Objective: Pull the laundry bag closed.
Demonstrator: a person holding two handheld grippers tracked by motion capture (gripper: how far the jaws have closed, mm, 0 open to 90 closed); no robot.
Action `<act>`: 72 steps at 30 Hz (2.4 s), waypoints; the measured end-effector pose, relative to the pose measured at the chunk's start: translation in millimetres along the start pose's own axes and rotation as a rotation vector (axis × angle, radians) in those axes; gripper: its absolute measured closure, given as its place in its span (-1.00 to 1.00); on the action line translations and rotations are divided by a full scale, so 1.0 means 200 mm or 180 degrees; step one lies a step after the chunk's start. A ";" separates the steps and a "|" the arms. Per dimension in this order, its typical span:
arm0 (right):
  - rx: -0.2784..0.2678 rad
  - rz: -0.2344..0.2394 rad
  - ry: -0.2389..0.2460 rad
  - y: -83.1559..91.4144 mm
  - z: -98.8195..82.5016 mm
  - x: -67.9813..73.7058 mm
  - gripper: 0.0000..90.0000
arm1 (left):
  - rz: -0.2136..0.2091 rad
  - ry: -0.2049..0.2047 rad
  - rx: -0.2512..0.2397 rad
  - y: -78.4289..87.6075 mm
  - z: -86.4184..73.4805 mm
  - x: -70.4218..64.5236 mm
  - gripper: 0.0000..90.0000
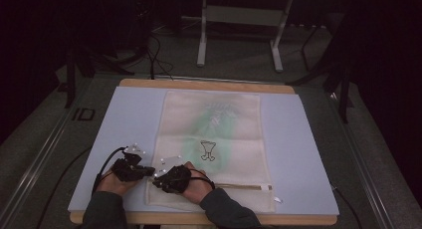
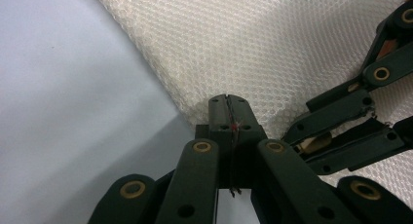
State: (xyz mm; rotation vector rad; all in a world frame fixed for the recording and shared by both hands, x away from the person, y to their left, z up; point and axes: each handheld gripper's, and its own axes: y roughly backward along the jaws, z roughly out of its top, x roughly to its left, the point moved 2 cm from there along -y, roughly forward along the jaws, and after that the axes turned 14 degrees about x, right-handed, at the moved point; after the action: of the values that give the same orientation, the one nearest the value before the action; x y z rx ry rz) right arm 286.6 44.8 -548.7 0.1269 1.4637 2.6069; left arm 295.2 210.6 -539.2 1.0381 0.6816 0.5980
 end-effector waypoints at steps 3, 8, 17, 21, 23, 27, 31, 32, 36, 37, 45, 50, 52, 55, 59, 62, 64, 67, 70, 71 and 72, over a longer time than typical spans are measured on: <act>-0.0002 -0.0007 0.0006 0.00 0.00 0.00 0.82 | 0.0000 -0.0014 0.0000 0.00 0.00 0.00 1.00; 0.0046 -0.0034 0.0027 0.01 0.00 0.01 0.82 | 0.0001 -0.0031 0.0008 0.00 0.00 0.00 1.00; 0.0149 -0.0051 0.0110 0.04 -0.02 0.01 0.82 | -0.0003 -0.0012 0.0001 0.00 0.00 0.00 1.00; 0.0175 -0.0068 0.0128 0.05 -0.03 0.01 0.82 | -0.0007 -0.0007 -0.0002 0.00 0.00 0.00 1.00; 0.0189 -0.0080 0.0137 0.05 -0.03 0.01 0.82 | -0.0003 -0.0014 -0.0002 0.00 0.00 0.00 1.00; 0.0202 -0.0088 0.0136 0.06 -0.04 0.01 0.82 | -0.0006 -0.0016 0.0000 0.00 0.00 0.00 0.99; 0.0232 -0.0096 0.0142 0.07 -0.05 0.02 0.82 | -0.0009 -0.0015 -0.0003 0.00 0.00 0.00 1.00; 0.0232 -0.0100 0.0143 0.07 -0.05 0.02 0.82 | -0.0010 -0.0016 -0.0004 0.00 0.00 0.00 0.99; 0.0250 -0.0102 0.0147 0.08 -0.06 0.02 0.82 | -0.0010 -0.0023 -0.0003 0.00 0.00 0.00 0.99; 0.0260 -0.0110 0.0155 0.09 -0.06 0.02 0.82 | -0.0009 -0.0024 0.0001 0.00 0.00 0.00 0.99; 0.0295 -0.0136 0.0167 0.12 -0.10 0.02 0.82 | -0.0011 -0.0024 -0.0006 0.00 0.00 0.00 0.99; 0.0346 -0.0176 0.0209 0.13 -0.12 0.03 0.82 | -0.0025 -0.0029 -0.0007 0.00 0.00 0.00 0.99; 0.0368 -0.0181 0.0217 0.14 -0.12 0.03 0.82 | -0.0021 -0.0029 -0.0004 0.00 0.00 0.00 0.99; 0.0389 -0.0198 0.0224 0.14 -0.13 0.03 0.82 | -0.0025 -0.0026 -0.0007 0.00 0.00 0.00 0.99; 0.0393 -0.0204 0.0230 0.15 -0.14 0.03 0.82 | -0.0019 -0.0027 -0.0007 0.00 0.00 0.00 0.99; 0.0423 -0.0210 0.0227 0.16 -0.15 0.03 0.82 | -0.0020 -0.0028 -0.0005 0.00 0.00 0.00 0.99; 0.0423 -0.0207 0.0218 0.16 -0.15 0.03 0.82 | -0.0035 -0.0026 -0.0005 0.00 0.00 0.01 0.99; 0.0434 -0.0206 0.0225 0.17 -0.16 0.03 0.82 | -0.0047 -0.0023 -0.0010 0.00 0.00 0.01 0.99; 0.0443 -0.0210 0.0219 0.18 -0.17 0.03 0.82 | -0.0055 -0.0009 -0.0016 0.00 0.00 0.01 0.99; 0.0459 -0.0209 0.0212 0.18 -0.17 0.03 0.82 | -0.0055 -0.0009 -0.0013 0.00 0.00 0.01 0.99; 0.0452 -0.0207 0.0211 0.18 -0.18 0.03 0.82 | -0.0055 -0.0009 -0.0013 0.00 0.00 0.01 0.99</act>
State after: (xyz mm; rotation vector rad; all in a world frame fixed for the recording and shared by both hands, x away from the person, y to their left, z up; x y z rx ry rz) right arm 272.5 -2.2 -536.2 0.0086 1.6461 2.4777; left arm 296.1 211.3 -539.8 1.0281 0.6861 0.5827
